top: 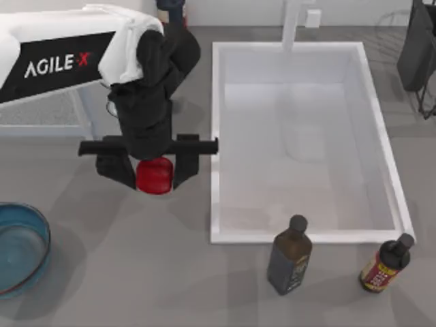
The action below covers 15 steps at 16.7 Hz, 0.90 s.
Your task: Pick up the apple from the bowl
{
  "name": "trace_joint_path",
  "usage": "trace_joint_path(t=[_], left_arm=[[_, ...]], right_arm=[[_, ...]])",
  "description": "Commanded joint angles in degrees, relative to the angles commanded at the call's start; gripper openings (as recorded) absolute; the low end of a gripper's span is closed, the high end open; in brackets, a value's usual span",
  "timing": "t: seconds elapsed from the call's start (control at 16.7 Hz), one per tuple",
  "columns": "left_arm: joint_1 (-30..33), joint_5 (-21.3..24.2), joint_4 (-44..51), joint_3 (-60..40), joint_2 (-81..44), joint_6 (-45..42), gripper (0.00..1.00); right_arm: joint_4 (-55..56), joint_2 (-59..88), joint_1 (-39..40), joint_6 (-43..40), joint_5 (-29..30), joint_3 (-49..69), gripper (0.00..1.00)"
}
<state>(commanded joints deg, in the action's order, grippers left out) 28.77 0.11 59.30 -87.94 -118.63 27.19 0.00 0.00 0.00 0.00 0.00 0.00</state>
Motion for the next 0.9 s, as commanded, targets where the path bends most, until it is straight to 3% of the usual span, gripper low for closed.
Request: trace_joint_path(t=[0.54,0.9], left_arm=[[0.0,0.0,0.0,0.0,0.0,0.0,0.98],[0.0,0.0,0.0,0.0,0.0,0.0,1.0]], right_arm=[[0.0,0.0,0.0,0.0,0.0,0.0,1.0],[0.0,0.0,0.0,0.0,0.0,0.0,1.0]])
